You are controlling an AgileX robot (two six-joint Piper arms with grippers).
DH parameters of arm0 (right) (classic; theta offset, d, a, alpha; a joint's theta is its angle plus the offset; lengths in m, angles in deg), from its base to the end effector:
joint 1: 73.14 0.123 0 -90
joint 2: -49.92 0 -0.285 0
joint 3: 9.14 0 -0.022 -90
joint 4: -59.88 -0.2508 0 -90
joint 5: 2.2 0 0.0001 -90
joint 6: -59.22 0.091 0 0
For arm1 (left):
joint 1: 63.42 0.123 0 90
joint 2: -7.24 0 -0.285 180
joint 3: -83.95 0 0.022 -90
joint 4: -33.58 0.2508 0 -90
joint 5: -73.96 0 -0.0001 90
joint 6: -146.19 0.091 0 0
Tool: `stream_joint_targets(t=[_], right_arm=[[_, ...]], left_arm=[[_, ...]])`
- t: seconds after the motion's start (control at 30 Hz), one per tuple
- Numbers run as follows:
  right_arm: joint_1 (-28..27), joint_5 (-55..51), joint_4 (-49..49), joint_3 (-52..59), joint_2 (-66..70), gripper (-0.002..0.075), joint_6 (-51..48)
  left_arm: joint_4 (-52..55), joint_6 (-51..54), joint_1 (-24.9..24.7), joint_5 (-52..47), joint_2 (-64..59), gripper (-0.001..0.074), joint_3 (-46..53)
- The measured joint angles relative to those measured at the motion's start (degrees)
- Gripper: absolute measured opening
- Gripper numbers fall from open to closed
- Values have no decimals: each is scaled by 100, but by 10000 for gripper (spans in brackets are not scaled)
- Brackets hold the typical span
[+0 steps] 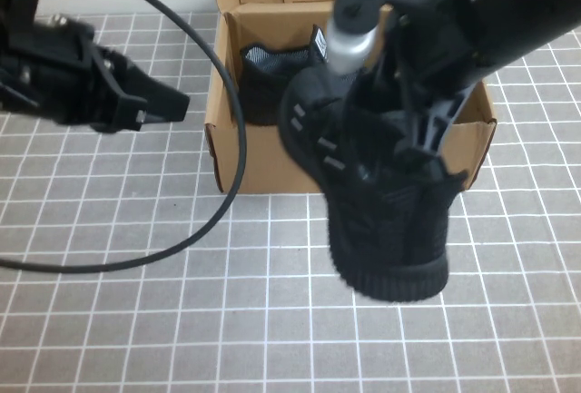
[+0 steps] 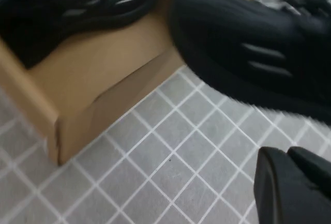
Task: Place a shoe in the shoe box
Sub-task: Hand over the shoe
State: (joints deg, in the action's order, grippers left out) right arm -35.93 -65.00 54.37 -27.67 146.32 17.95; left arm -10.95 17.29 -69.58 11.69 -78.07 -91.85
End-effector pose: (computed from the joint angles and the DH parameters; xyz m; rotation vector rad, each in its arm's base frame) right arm 0.2580 0.2057 0.4103 -1.5377 1.9087 0.0931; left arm 0.2624 -0.0852 0.3741 0.9114 2.1521 -0.6583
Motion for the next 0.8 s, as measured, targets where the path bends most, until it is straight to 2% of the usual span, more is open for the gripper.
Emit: stream_joint_targets(t=[0.17, 0.43, 0.53, 0.7, 0.8], right_arm=[[-332, 0, -515, 0, 0, -6, -1039], [-339, -513, -1425, 0, 0, -6, -3006], [-339, -820, -1524, 0, 0, -6, -3295], [-339, -924, -1524, 0, 0, -6, -3412], [-339, -924, -1524, -13, 0, -6, -3426]], left_arm=[[-297, 1011, 0, -710, -443, -1, -759], [-503, 1601, -47, -772, -724, -1, -1210], [-222, 1577, -342, -772, -724, -1, -1222], [324, 1577, -1246, -804, -744, -1, -1197], [421, 1586, -1475, -862, -809, -1, -1175]])
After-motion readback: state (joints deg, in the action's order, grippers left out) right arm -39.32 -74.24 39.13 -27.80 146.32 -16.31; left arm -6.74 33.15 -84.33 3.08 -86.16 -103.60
